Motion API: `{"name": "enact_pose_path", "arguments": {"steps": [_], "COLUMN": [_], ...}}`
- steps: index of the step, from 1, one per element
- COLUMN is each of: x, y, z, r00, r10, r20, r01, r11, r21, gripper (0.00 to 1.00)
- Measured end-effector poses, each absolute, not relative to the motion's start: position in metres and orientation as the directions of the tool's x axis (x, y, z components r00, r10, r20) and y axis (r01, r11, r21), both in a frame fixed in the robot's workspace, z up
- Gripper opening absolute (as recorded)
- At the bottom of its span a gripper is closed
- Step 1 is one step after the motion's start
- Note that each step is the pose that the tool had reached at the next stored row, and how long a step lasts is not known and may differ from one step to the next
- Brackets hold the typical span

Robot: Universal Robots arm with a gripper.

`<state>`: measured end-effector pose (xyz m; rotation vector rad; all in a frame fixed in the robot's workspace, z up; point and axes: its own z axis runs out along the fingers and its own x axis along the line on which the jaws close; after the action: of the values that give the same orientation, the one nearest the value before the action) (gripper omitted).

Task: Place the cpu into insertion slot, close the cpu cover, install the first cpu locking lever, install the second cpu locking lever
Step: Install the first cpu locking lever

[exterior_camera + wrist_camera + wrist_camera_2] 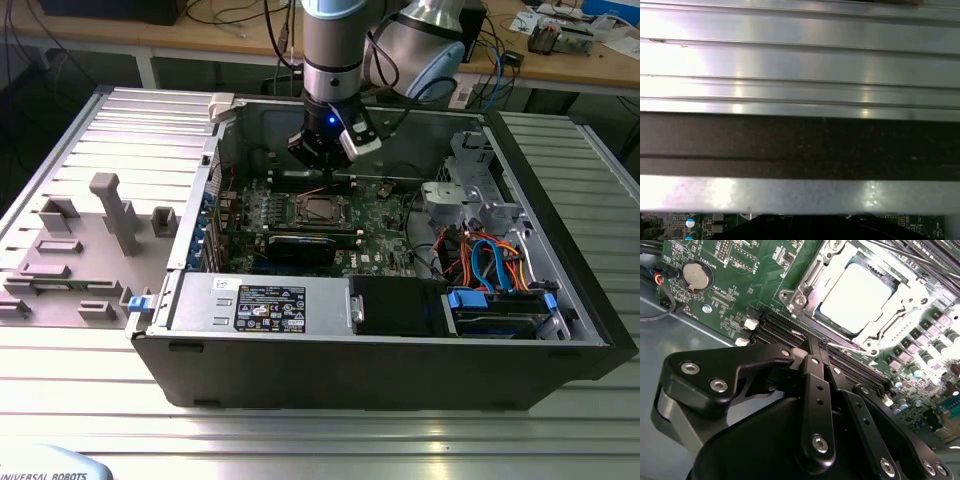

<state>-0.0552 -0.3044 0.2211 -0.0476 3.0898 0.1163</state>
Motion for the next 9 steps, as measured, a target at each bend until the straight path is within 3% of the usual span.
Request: {"name": "enact_pose_path", "arguments": {"steps": [9], "x": [-0.0502], "y": [-0.3045], "z": [0.2131], "r00": [-0.998], "r10": [-0.029], "r20": [-0.049], "r01": [-0.032], "r11": [0.997], "r21": [0.076], "gripper": [0.11]}}
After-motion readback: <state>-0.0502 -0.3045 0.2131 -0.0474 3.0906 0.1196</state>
